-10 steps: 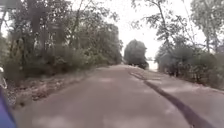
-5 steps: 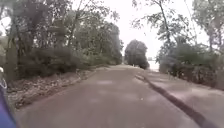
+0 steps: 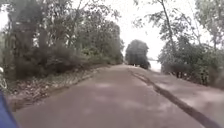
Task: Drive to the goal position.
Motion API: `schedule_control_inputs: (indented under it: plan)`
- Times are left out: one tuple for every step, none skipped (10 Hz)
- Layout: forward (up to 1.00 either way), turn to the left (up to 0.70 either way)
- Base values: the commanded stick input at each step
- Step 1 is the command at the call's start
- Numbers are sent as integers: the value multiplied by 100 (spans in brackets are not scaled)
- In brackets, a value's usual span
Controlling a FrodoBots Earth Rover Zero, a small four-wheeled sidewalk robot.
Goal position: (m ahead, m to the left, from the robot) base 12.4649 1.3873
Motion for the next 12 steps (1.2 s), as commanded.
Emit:
schedule_control_inputs:
  plan:
    - [70,-1]
    - [70,-1]
    - [70,-1]
    - [70,-1]
    - [70,-1]
    - [70,-1]
    - [70,-1]
    - [70,-1]
    - [70,-1]
    - [70,-1]
    - [70,-1]
    - [70,-1]
